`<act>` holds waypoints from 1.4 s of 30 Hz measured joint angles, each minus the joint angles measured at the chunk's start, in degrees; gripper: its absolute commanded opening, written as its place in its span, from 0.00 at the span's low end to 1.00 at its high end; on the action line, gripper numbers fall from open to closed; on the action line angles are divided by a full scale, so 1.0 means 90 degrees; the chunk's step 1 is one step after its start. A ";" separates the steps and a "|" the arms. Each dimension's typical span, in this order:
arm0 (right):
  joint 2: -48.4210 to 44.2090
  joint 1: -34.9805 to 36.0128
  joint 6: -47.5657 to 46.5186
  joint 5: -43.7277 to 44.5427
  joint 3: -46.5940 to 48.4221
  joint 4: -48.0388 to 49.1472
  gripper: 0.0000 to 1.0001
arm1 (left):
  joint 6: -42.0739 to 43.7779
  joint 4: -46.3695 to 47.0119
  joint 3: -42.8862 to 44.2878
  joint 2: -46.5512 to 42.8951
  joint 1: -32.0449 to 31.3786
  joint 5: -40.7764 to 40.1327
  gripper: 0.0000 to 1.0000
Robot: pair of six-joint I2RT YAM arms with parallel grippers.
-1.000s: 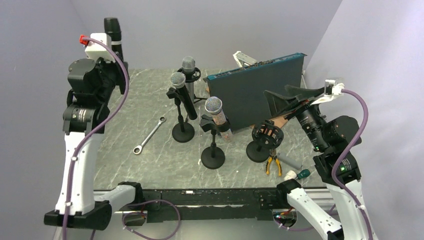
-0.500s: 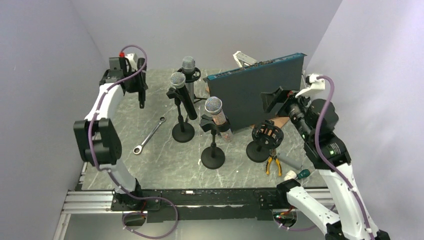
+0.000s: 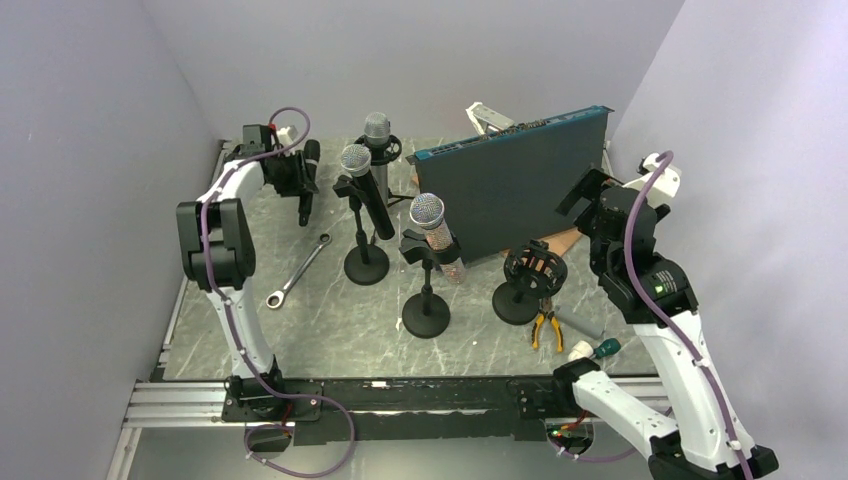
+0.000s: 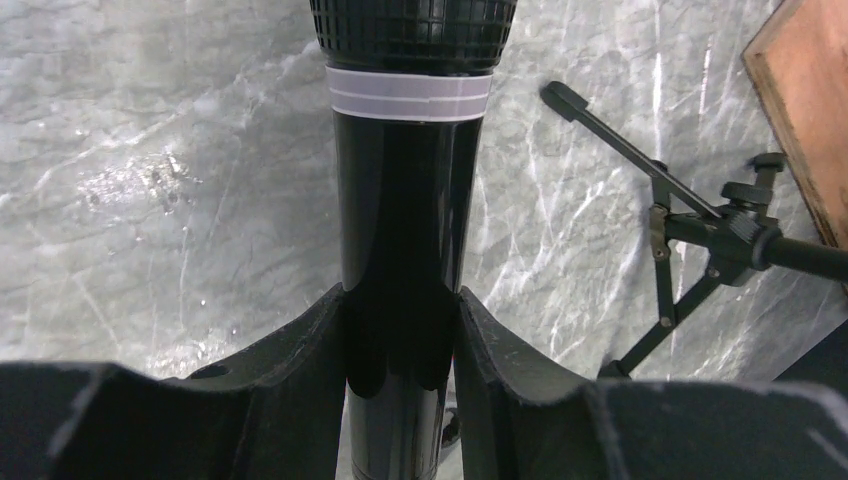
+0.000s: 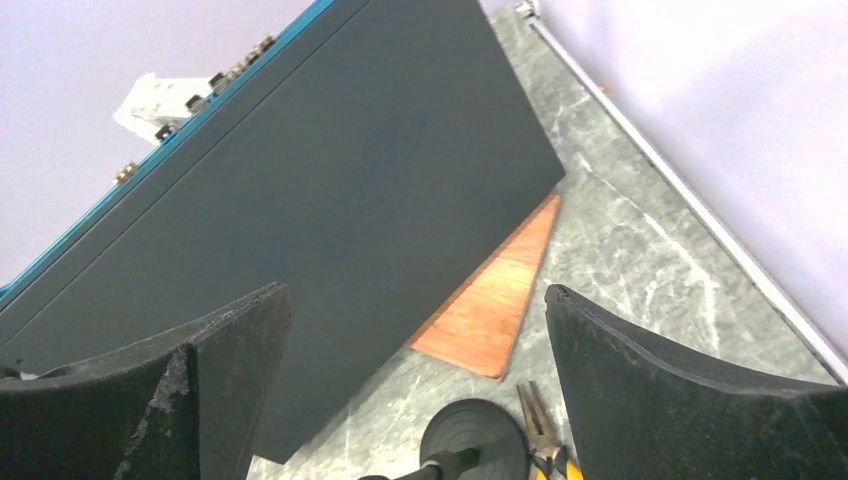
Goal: Remove the microphone from the stand
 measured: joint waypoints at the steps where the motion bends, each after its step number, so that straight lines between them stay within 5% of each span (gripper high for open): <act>1: -0.0036 0.0000 0.0019 0.0102 -0.0002 -0.0036 1.00 | 0.0000 -0.0029 0.0095 0.0148 0.0000 0.0044 0.01; 7: -0.0396 0.0000 -0.0323 0.0010 0.0051 -0.0238 1.00 | 0.0032 -0.0311 0.0211 0.0534 0.0005 0.0138 0.03; 18: -0.0816 0.0000 -0.1032 -0.1695 0.0398 -0.0665 1.00 | 0.0049 -0.0656 0.0702 0.1154 0.0015 0.0323 0.09; 28: -0.0658 0.0000 -0.1037 -0.2057 0.0410 -0.0816 1.00 | 0.0053 -0.0743 0.0826 0.1219 0.0019 0.0299 0.42; 42: -0.0714 0.0000 -0.1107 -0.2336 0.0410 -0.0814 1.00 | 0.0075 -0.0782 0.0826 0.1188 -0.0017 0.0131 0.54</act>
